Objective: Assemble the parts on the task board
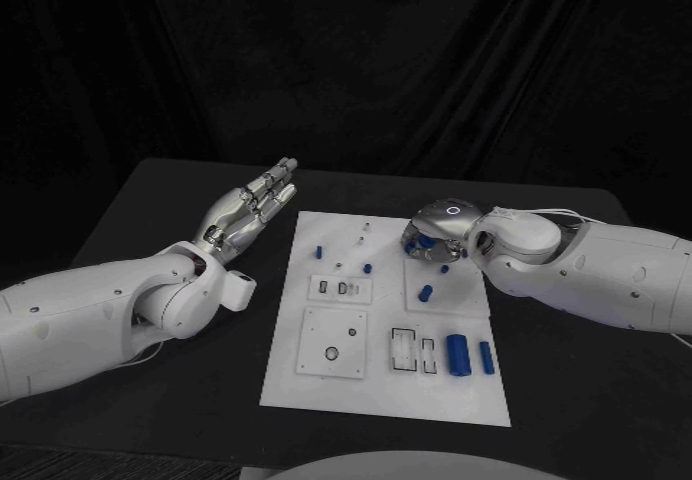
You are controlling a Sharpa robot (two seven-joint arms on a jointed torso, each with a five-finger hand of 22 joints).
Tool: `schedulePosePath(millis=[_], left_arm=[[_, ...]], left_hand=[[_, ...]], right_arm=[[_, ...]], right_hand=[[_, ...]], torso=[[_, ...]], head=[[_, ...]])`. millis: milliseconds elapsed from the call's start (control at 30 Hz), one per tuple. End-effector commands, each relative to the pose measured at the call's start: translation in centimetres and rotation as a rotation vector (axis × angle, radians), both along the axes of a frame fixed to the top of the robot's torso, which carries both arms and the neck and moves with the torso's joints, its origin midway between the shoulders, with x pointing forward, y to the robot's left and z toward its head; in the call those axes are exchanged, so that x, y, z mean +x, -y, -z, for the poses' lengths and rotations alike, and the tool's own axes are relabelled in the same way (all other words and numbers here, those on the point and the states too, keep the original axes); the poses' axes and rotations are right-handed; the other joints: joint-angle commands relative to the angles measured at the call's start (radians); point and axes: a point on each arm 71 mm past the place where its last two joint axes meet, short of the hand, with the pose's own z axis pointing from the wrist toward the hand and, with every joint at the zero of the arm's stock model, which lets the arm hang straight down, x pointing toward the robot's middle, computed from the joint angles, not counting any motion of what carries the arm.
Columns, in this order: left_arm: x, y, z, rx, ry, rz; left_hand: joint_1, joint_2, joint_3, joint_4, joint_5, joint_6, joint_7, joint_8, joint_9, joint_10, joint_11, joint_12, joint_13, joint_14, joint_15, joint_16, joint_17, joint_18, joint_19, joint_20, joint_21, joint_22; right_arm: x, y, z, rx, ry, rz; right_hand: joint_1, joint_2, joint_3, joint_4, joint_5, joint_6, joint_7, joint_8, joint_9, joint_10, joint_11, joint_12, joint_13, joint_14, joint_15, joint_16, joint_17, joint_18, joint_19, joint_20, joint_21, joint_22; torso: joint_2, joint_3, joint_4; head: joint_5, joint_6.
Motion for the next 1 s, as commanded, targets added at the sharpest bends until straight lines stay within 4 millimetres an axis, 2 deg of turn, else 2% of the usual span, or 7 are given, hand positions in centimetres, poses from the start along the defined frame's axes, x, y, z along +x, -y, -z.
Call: schedulePosePath(millis=[33,300,433,567,800,1000], left_arm=[[-0.2,0.1,-0.8,-0.057,0.092,0.030],[-0.1,0.1,-0.8,-0.054,0.088,0.030],[-0.1,0.1,-0.8,-0.054,0.086,0.030],[-0.1,0.1,-0.8,-0.053,0.084,0.031],[-0.1,0.1,-0.7,-0.052,0.080,0.033],[0.0,0.3,-0.7,-0.053,0.077,0.040]], left_hand=[[0.013,-0.001,0.006,0.002,0.008,-0.001,0.008,0.006,0.001,0.002,0.009,-0.007,-0.001,0.000,0.008,-0.004,-0.001,0.014,-0.001,0.010,-0.003,-0.001],[0.025,-0.002,0.011,0.000,0.021,0.010,0.017,0.007,0.003,0.002,0.019,-0.007,-0.001,0.000,0.017,-0.004,-0.001,0.016,-0.001,0.023,-0.003,-0.001],[0.029,-0.002,0.013,-0.001,0.027,0.012,0.019,0.008,0.003,0.002,0.021,-0.007,-0.001,0.000,0.019,-0.004,-0.001,0.017,-0.001,0.026,-0.003,-0.001],[0.034,-0.003,0.015,-0.002,0.033,0.013,0.021,0.008,0.003,0.002,0.023,-0.007,-0.001,0.000,0.021,-0.004,-0.001,0.017,-0.001,0.029,-0.003,-0.001],[0.047,-0.005,0.021,-0.005,0.051,0.016,0.024,0.008,0.003,0.002,0.026,-0.007,-0.001,0.000,0.026,-0.004,-0.001,0.017,-0.001,0.036,-0.003,-0.001],[0.052,-0.006,0.023,-0.006,0.058,0.018,0.025,0.008,0.004,0.002,0.027,-0.007,-0.001,0.000,0.028,-0.004,-0.001,0.018,-0.001,0.039,-0.003,-0.001]], right_arm=[[-0.1,0.1,0.2,0.010,0.017,-0.024],[-0.2,0.4,0.0,0.040,0.047,-0.041],[-0.4,0.5,-0.5,0.071,0.079,-0.051],[-0.6,0.3,-1.5,0.108,0.123,-0.066],[-0.4,-1.0,-3.7,0.152,0.188,-0.100],[0.3,-2.4,-4.1,0.141,0.188,-0.113]], right_hand=[[0.017,0.000,0.035,-0.003,0.014,0.017,0.009,0.003,0.006,0.033,-0.004,0.002,-0.001,0.024,-0.007,0.003,0.002,-0.014,0.000,-0.011,0.008,0.011],[0.037,-0.012,0.097,-0.008,0.001,0.070,0.015,0.016,0.022,0.104,-0.008,0.002,-0.002,0.024,-0.010,0.005,0.003,-0.017,0.001,-0.014,0.018,0.033],[0.044,-0.020,0.114,-0.011,-0.004,0.098,0.018,0.024,0.031,0.134,-0.007,0.001,-0.002,0.027,-0.010,0.010,0.010,-0.019,0.006,-0.015,0.028,0.048],[0.050,-0.025,0.122,-0.012,-0.030,0.122,0.019,0.030,0.039,0.165,-0.008,0.000,-0.002,0.027,-0.009,0.011,0.011,-0.021,0.010,-0.014,0.034,0.059],[0.053,-0.027,0.123,-0.008,-0.077,0.149,0.015,0.035,0.051,0.193,-0.012,-0.005,-0.003,0.027,-0.010,0.009,0.008,-0.022,0.014,-0.014,0.039,0.072],[0.052,-0.027,0.121,-0.004,-0.103,0.151,0.012,0.032,0.054,0.188,-0.015,-0.009,-0.004,0.027,-0.013,0.009,0.008,-0.022,0.013,-0.016,0.039,0.074]], torso=[[-0.001,-0.0003,-0.0001],[-0.001,-0.0003,0.0003],[-0.001,-0.0002,0.0003],[-0.001,-0.0002,0.0003],[-0.001,-0.0005,0.0014],[-0.001,-0.0004,0.0013]], head=[[0.003,-0.002],[0.006,-0.003],[0.009,0.001],[0.012,0.005],[0.018,0.010],[0.018,0.012]])
